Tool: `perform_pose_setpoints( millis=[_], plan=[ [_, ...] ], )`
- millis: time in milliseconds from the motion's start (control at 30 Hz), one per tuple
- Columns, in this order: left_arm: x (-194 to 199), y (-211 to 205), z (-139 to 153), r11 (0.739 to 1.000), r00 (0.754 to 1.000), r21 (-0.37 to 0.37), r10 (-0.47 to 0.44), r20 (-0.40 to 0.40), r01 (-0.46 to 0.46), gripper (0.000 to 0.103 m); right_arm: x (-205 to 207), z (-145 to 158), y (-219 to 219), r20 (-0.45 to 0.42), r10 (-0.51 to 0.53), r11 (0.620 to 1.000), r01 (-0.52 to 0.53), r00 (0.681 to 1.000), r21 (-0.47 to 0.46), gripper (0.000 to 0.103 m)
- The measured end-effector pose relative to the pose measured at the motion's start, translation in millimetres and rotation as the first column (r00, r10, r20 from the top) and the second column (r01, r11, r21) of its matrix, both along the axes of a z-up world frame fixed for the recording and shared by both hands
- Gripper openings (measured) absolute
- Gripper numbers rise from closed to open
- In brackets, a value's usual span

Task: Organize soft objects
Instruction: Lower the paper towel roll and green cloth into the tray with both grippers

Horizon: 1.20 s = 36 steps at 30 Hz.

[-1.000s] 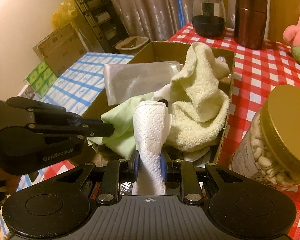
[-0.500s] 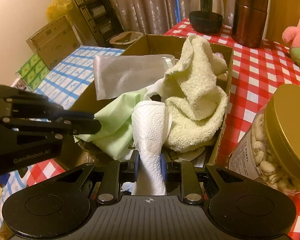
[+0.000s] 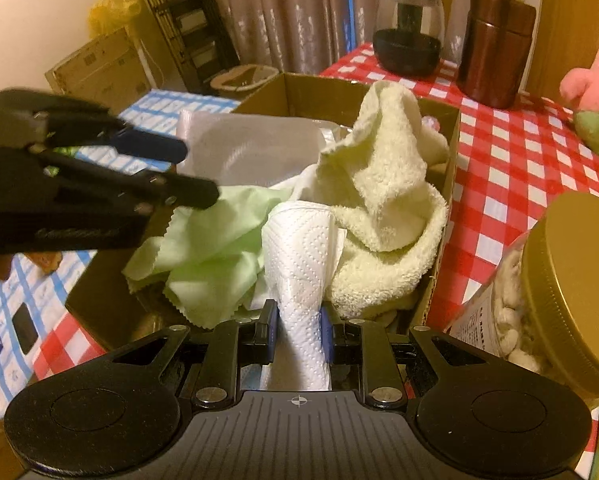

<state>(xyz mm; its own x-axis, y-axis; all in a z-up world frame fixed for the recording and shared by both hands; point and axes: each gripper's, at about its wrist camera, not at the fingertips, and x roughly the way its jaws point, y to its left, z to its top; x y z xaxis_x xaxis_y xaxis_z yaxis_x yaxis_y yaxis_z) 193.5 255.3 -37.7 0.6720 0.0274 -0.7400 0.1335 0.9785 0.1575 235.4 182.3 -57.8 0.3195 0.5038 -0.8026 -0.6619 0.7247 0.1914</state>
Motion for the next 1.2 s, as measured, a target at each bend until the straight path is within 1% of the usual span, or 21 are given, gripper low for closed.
perform_pose_setpoints(
  millis=[67,167,300,400,500,667,767,933,1033,1133,1200],
  plan=[
    [10.8,3.2,-7.9,1.0,0.999,-0.011,0.004,-0.042,-0.005,0.039,1.7,-1.8,3.0,-0.005,0.006,1.0,-0.006,1.0,-0.008,0.022],
    [22.1,8.4,-21.9,0.998,0.992,-0.048,0.033,-0.123,-0.039,0.037,2.8,-4.7,7.2,-0.002,0.02,0.999,-0.02,1.0,-0.025,0.022],
    [22.2,8.8,-31.1,0.994,0.989,-0.092,0.039,-0.144,-0.053,0.037,4.2,-10.1,14.8,0.023,0.047,0.998,-0.046,0.999,-0.051,0.022],
    [20.9,11.9,-33.2,0.989,0.989,-0.128,0.056,-0.137,-0.073,0.037,9.9,-12.9,18.8,0.049,0.048,0.997,-0.045,0.998,-0.056,0.022],
    [19.4,15.9,-32.4,0.983,0.99,-0.154,0.082,-0.114,-0.099,0.037,23.2,-14.9,20.6,0.067,0.026,0.999,-0.023,0.997,-0.044,0.022],
    [15.9,17.5,-24.2,0.982,0.993,-0.161,0.09,-0.076,-0.101,0.037,39.4,-16.5,23.5,0.067,0.02,1.0,-0.019,0.998,-0.022,0.022],
    [14.6,17.7,-19.3,0.982,0.994,-0.161,0.091,-0.063,-0.1,0.037,40.1,-16.3,24.2,0.044,0.031,1.0,-0.03,0.999,-0.003,0.022],
    [9.6,19.3,-15.0,0.979,0.993,-0.172,0.105,-0.046,-0.111,0.037,30.8,-20.8,23.9,-0.043,0.063,0.998,-0.062,0.997,0.027,0.022],
    [4.8,20.9,-14.9,0.976,0.992,-0.176,0.118,-0.043,-0.124,0.037,27.1,-21.5,25.9,-0.029,0.079,0.997,-0.078,0.996,0.019,0.022],
    [-1.2,22.3,-14.6,0.972,0.99,-0.19,0.133,-0.045,-0.14,0.037,33.1,-19.8,19.4,-0.058,0.051,0.997,-0.047,0.997,0.059,0.022],
    [-5.7,22.6,-13.3,0.97,0.989,-0.196,0.138,-0.045,-0.144,0.037,31.0,-17.1,15.7,-0.048,0.041,0.997,-0.037,0.998,0.073,0.025]
  ],
)
